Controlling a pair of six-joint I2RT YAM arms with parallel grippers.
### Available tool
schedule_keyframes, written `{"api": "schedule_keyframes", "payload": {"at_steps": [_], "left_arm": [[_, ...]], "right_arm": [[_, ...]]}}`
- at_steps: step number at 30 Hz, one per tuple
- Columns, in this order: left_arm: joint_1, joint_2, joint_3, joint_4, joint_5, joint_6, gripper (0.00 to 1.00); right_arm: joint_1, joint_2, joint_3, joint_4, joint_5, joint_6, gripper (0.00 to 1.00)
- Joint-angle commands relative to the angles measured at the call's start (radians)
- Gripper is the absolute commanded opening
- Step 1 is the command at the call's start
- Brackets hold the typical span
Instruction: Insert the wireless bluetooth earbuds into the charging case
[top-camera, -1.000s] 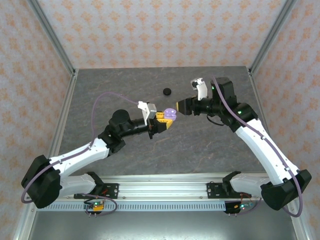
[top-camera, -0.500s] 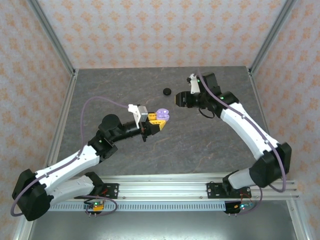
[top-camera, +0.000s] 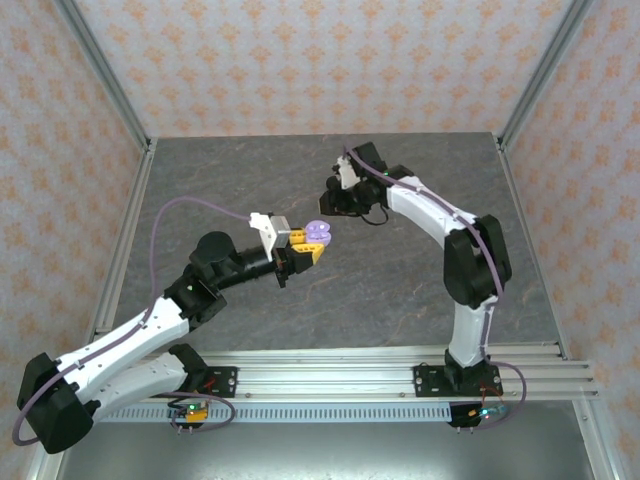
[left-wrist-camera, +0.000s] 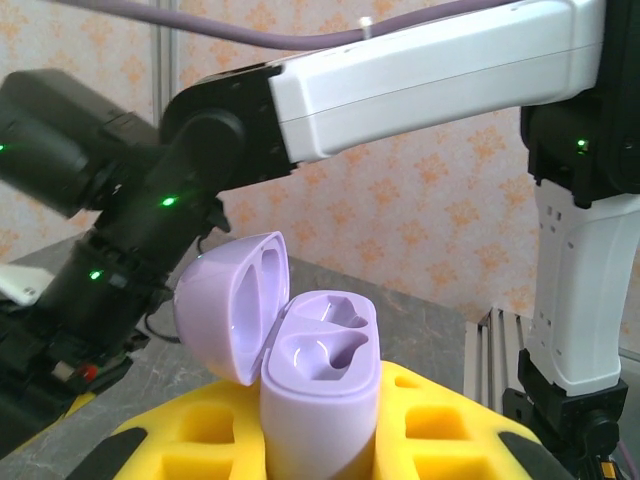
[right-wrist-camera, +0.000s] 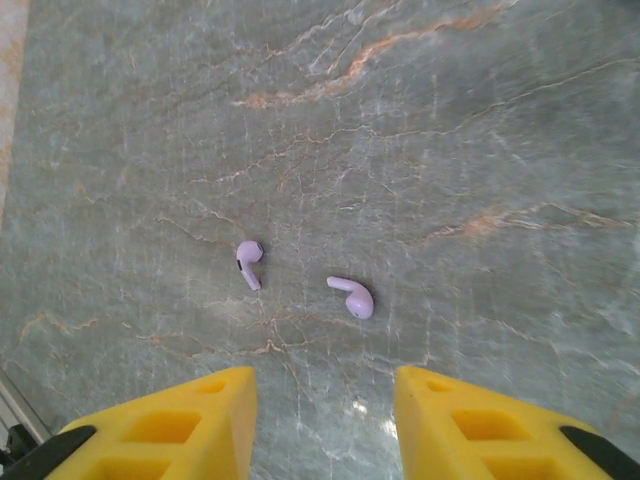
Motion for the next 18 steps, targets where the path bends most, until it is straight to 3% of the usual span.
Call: {"api": "schedule_keyframes", "payload": {"at_steps": [1, 7, 18], "left_arm": [[-0.006, 0.003, 0.017, 0.002, -0.006, 0.018, 0.20], [-0.006, 0.006, 0.024, 0.000, -0.007, 0.016, 0.20], [-0.006, -0.015, 0.020, -0.020, -0.015, 0.010, 0.20]], "right_arm": [[0.018, 0.055, 0.059, -0.010, -0.037, 0.003, 0.39], [0.053, 0.162, 0.137, -0.062, -0.006, -0.010, 0.35], [0.118, 0.336, 0.322, -0.156, 0.044, -0.015, 0.18]]}}
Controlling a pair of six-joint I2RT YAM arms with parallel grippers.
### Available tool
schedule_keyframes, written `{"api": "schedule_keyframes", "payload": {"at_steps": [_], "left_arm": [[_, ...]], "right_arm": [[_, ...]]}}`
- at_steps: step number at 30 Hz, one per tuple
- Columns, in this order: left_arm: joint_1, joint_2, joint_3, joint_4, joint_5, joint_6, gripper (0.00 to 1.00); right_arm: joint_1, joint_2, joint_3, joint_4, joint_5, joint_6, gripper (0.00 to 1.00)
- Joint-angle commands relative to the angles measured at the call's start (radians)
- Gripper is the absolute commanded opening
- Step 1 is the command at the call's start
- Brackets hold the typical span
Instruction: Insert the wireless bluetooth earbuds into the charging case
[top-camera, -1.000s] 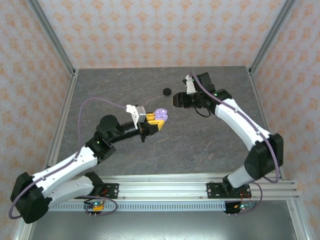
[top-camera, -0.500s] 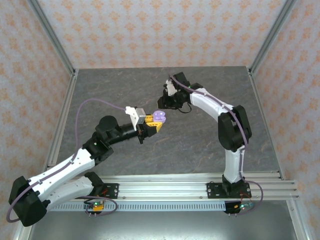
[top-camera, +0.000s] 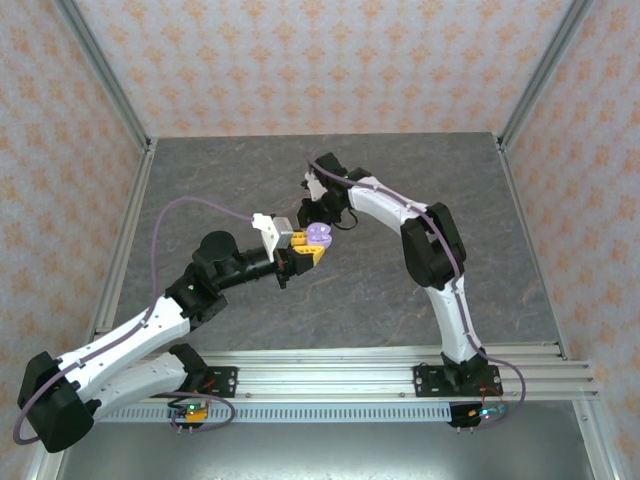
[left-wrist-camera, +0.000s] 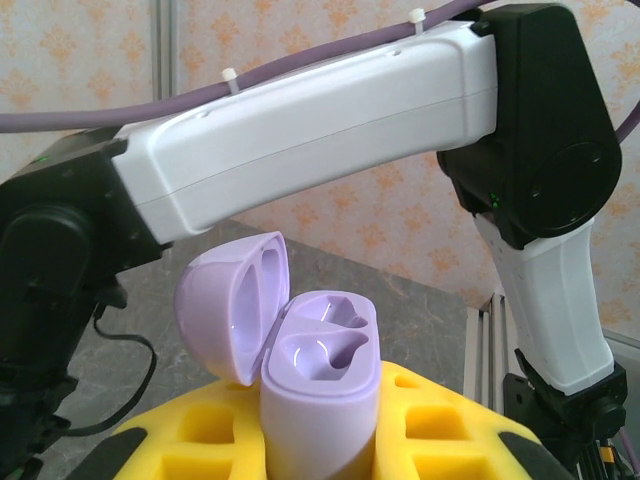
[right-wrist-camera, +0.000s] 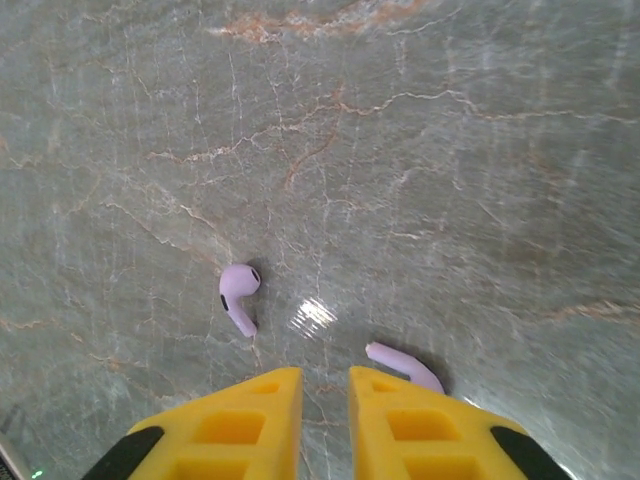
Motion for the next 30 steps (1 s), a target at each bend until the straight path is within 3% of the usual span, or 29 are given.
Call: {"api": "schedule_keyframes", "payload": {"at_steps": [1, 12, 30], "left_arm": [[-0.006, -0.024, 0.019, 0.005, -0.015, 0.006, 0.20], [-0.006, -0.034, 0.016, -0.003, -0.019, 0.005, 0.20], [-0.006, -0.036, 0.013, -0.016, -0.035, 0.006, 0.20]], "right_arm": [[0.017, 0.050, 0.074, -0.070, 0.044, -0.004, 0.17], [0.051, 0.173, 0.214, -0.179, 0.147, 0.002, 0.13], [0.076, 0.182, 0.199, -0.312, 0.131, -0.146, 0.13]]}}
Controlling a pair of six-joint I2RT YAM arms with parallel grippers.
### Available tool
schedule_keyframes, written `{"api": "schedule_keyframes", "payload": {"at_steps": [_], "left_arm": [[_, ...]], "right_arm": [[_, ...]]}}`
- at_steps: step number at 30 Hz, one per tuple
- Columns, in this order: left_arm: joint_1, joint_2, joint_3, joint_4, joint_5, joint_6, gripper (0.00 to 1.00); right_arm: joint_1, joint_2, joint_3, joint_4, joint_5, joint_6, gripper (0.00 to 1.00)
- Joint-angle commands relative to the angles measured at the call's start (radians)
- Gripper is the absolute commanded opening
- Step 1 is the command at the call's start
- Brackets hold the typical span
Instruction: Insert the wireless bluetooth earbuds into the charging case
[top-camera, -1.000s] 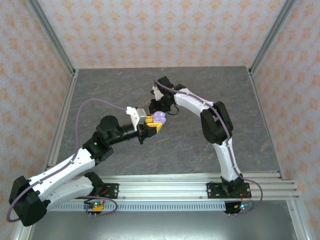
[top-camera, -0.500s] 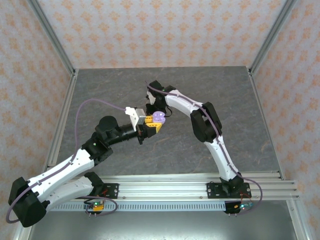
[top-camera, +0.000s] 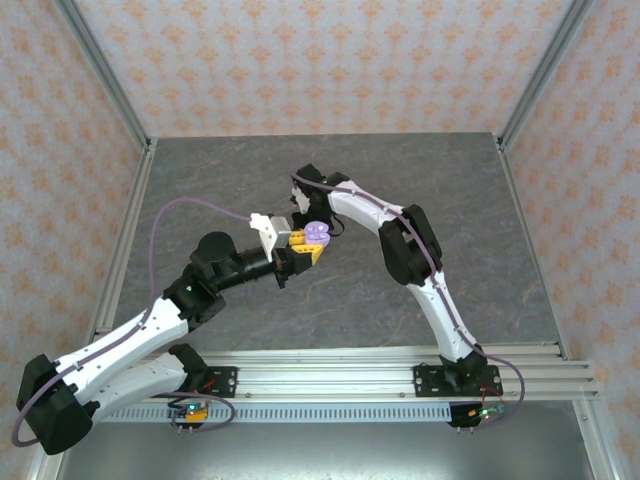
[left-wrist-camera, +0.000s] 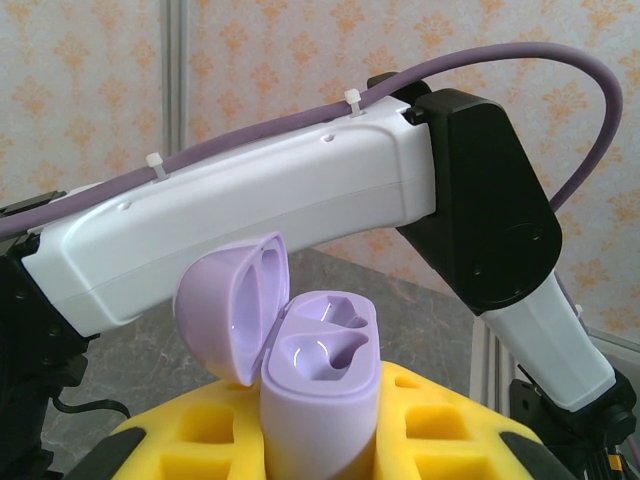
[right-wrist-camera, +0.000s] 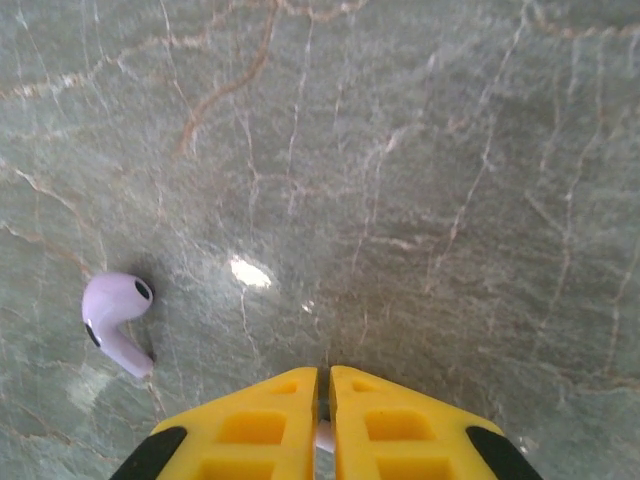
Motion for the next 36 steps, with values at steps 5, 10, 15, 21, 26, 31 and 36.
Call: {"api": "schedule_keyframes", "payload": {"at_steps": [5, 10, 15, 21, 26, 31, 36], "left_arm": [[-0.005, -0.020, 0.013, -0.012, -0.019, 0.004, 0.20], [-0.006, -0.019, 0.016, -0.015, -0.019, 0.002, 0.20], [-0.005, -0.020, 0.016, -0.018, -0.017, 0.002, 0.20], [-0.005, -0.020, 0.016, -0.020, -0.018, 0.003, 0.20], [-0.006, -0.021, 0.016, -0.016, -0.020, 0.003, 0.20], [-0.006, -0.021, 0.015, -0.019, -0.023, 0.008, 0.20], [-0.005, -0.024, 0.018, -0.024, -0.023, 0.009, 0.20]], "right_arm": [[0.016, -0.021, 0.008, -0.173, 0.021, -0.132, 0.14], [0.016, -0.079, -0.021, -0.139, 0.102, -0.095, 0.22], [0.016, -0.166, -0.093, -0.045, 0.087, -0.033, 0.29], [0.016, -0.252, -0.202, 0.020, 0.054, 0.008, 0.27], [0.016, -0.285, -0.292, 0.036, 0.041, 0.013, 0.18], [0.016, -0.273, -0.331, 0.051, 0.021, 0.022, 0.13], [0.015, -0.238, -0.327, 0.060, 0.043, 0.042, 0.10]]}}
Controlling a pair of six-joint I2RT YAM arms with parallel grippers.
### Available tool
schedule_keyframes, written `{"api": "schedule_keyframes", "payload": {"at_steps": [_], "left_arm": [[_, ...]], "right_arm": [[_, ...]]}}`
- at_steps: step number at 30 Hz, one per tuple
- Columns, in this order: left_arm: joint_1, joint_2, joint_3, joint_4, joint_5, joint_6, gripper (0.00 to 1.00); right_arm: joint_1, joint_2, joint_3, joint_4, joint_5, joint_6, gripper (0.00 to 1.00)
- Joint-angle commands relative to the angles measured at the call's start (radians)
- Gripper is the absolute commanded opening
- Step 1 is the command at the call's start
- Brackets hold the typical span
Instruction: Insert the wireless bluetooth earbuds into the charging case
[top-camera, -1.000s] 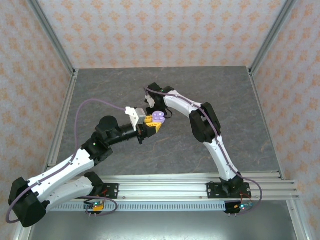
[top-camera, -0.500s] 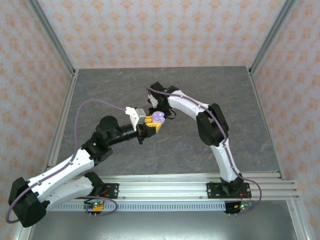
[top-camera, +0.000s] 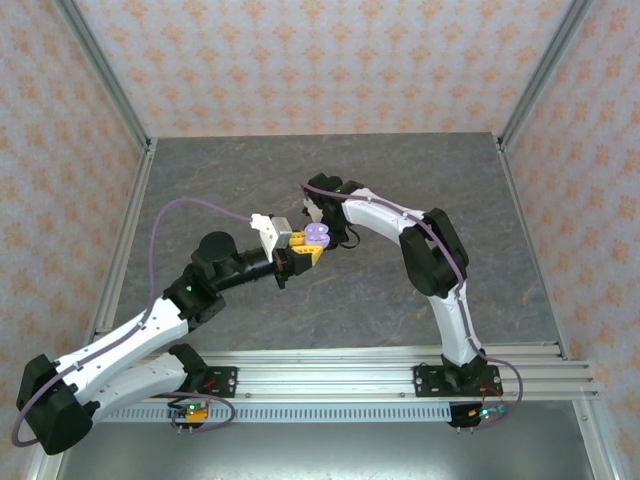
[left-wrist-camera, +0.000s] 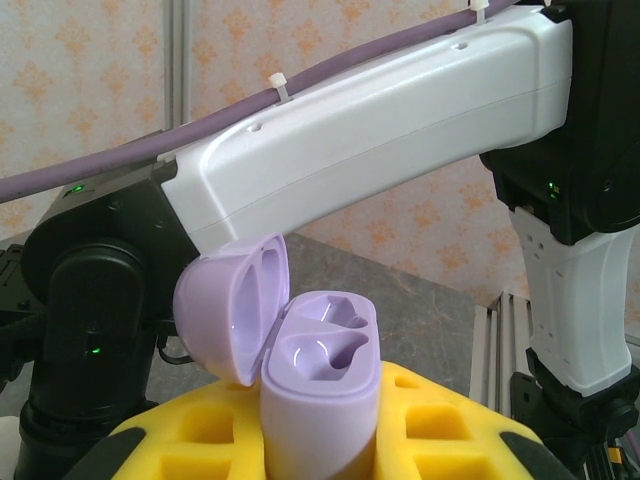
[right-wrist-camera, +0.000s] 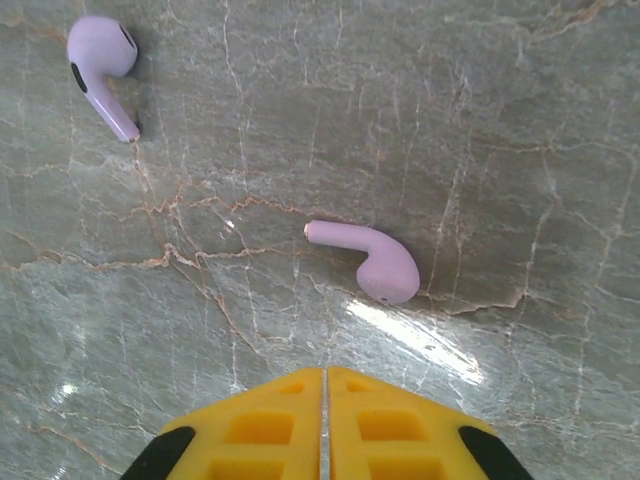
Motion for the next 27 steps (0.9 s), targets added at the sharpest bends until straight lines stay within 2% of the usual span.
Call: {"api": "schedule_keyframes", "payload": {"at_steps": [1, 16, 27], "left_arm": [[-0.006, -0.023, 0.018, -0.004, -0.019, 0.008, 0.20], [-0.006, -0.028, 0.019, -0.019, -0.030, 0.016, 0.20], [-0.006, -0.026, 0.019, -0.023, -0.035, 0.019, 0.20]], "right_arm": [[0.003, 0.031, 0.011, 0.019, 0.023, 0.029, 0.09], [0.003, 0.136, 0.114, -0.017, 0.156, 0.062, 0.05], [0.003, 0.157, 0.186, -0.047, 0.212, 0.041, 0.06]]}}
